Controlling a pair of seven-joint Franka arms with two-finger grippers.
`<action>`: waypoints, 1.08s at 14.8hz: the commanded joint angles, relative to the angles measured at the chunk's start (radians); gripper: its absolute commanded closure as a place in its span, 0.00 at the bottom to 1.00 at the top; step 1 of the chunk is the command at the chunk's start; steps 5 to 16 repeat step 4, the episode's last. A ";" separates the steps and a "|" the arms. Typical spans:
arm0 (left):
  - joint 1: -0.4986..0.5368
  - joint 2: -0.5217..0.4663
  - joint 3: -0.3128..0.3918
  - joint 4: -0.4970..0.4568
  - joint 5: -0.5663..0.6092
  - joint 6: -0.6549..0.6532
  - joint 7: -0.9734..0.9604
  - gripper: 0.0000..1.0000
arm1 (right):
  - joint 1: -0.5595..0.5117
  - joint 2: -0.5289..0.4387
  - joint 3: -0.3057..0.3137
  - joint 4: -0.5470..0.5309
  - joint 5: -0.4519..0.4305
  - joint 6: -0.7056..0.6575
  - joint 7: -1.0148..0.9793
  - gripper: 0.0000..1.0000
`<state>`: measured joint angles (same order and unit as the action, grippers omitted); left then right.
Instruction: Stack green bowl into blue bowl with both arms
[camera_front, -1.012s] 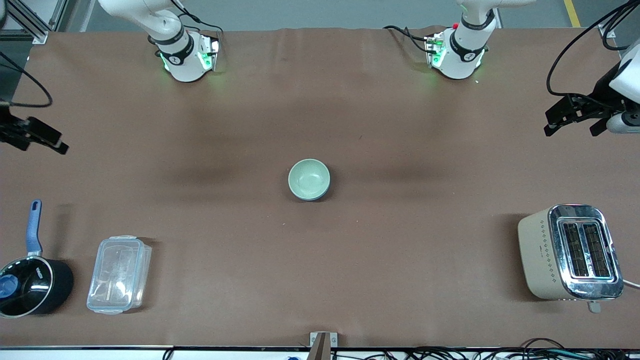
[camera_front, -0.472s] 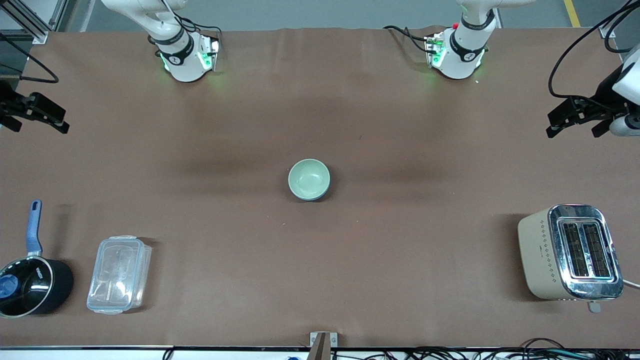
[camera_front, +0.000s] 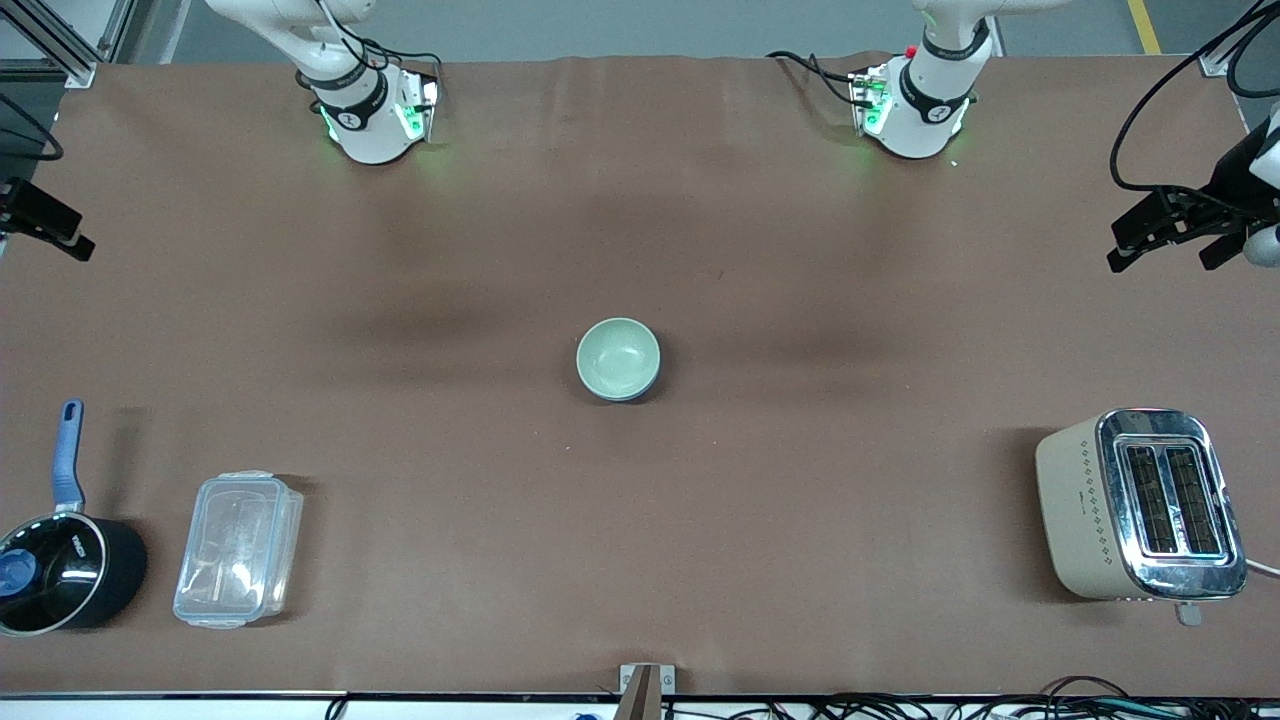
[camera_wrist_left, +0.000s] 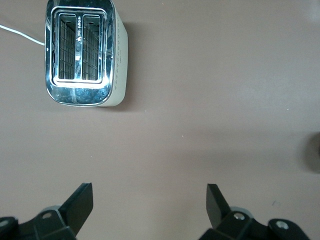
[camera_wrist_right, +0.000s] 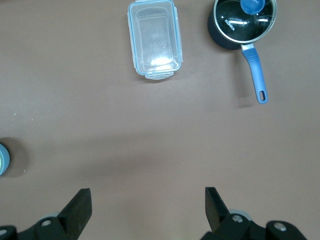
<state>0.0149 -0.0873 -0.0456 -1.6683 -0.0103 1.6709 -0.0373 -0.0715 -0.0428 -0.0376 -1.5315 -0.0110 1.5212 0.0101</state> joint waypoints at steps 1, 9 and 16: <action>-0.010 0.029 -0.008 0.033 0.020 -0.022 0.016 0.00 | -0.013 -0.003 0.018 0.008 0.017 -0.010 -0.001 0.00; -0.016 0.029 -0.011 0.032 0.021 -0.023 0.017 0.00 | -0.010 0.000 0.018 0.025 0.008 -0.009 -0.007 0.00; -0.016 0.029 -0.011 0.032 0.021 -0.023 0.017 0.00 | -0.010 0.000 0.018 0.025 0.008 -0.009 -0.007 0.00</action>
